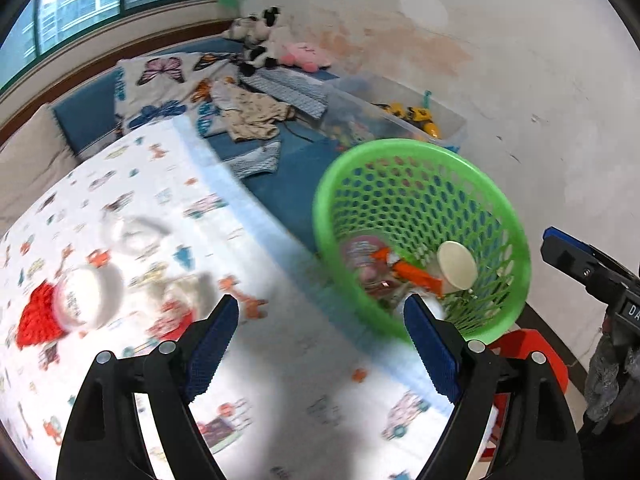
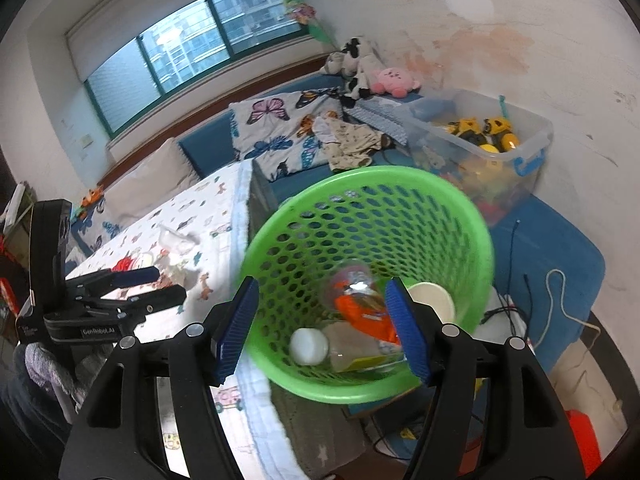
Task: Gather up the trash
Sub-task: 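Move both tools back over the bed toward the red mesh net, then grasp the red mesh net with the left tool while the right tool grasps the crumpled paper, then carry the net and crumpled paper over the green basket and open both tools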
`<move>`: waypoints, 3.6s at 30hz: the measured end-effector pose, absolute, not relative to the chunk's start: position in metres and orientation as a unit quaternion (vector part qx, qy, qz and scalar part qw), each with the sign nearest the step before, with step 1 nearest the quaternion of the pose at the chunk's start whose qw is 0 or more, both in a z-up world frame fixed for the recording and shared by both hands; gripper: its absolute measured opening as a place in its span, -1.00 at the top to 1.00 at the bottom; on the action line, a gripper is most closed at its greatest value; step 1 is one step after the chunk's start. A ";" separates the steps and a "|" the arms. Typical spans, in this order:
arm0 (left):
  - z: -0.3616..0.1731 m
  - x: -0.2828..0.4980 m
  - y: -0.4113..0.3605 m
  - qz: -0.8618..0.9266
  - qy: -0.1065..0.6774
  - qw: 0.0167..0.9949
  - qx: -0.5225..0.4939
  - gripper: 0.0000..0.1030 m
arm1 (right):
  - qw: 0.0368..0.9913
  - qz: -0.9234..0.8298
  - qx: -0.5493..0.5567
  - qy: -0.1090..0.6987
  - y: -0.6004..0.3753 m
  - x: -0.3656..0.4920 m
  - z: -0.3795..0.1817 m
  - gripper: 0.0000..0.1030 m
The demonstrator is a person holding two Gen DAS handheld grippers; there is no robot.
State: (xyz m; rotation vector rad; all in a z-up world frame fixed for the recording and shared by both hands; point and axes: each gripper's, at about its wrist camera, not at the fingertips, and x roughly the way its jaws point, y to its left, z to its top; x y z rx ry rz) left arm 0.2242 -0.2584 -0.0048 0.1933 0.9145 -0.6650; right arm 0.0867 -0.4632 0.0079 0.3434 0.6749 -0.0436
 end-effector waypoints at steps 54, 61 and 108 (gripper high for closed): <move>-0.051 0.339 -0.042 -0.157 0.463 0.862 0.130 -0.59 | 0.887 0.148 0.067 0.433 -0.250 0.254 -0.056 -0.29; -0.058 0.347 -0.043 -0.170 0.462 0.861 0.125 -0.42 | 0.886 0.141 0.067 0.436 -0.246 0.266 -0.061 -0.29; 0.014 0.245 -0.125 -0.251 0.406 0.873 0.099 0.35 | 0.921 0.022 0.079 0.380 -0.366 0.177 -0.019 -0.10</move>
